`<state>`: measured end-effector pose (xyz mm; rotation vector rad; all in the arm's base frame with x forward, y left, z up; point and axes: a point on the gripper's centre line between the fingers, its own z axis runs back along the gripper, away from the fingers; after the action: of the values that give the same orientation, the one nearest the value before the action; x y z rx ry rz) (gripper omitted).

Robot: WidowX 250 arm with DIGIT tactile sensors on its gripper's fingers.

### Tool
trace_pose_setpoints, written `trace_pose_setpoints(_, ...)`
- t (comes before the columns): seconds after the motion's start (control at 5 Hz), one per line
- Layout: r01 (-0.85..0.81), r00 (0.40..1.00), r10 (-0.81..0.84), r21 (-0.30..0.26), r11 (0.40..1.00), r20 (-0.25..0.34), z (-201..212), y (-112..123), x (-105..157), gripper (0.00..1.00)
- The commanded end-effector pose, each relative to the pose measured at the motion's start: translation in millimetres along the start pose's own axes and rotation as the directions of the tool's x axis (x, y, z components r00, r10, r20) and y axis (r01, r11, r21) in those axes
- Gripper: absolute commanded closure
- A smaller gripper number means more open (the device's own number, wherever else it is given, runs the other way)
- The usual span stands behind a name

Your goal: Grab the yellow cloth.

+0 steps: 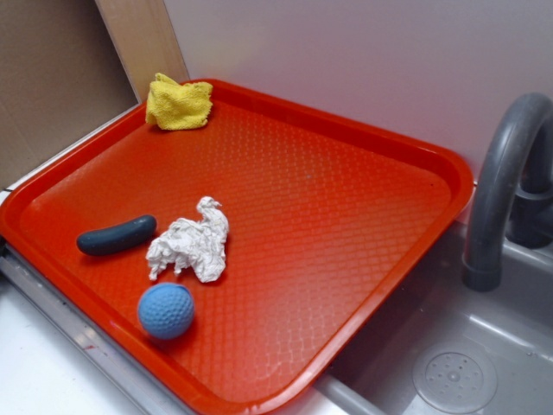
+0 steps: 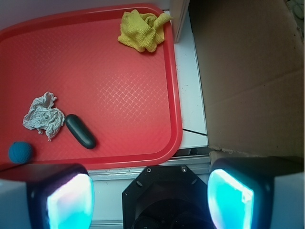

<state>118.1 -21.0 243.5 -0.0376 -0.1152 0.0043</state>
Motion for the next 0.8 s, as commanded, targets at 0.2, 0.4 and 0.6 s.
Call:
trace_pose_setpoints(0.2,0.205,0.977,-0.21,0.09,0.975,0.046,-22,-16,28,0.0)
trace_pose_setpoints(0.4,0.321,0.937,-0.329,0.087,0.943,0.114,-43,-26,51,0.0)
trace_pose_setpoints(0.6,0.422,0.894,-0.437,0.142,0.896,0.099,-68,-37,78,0.0)
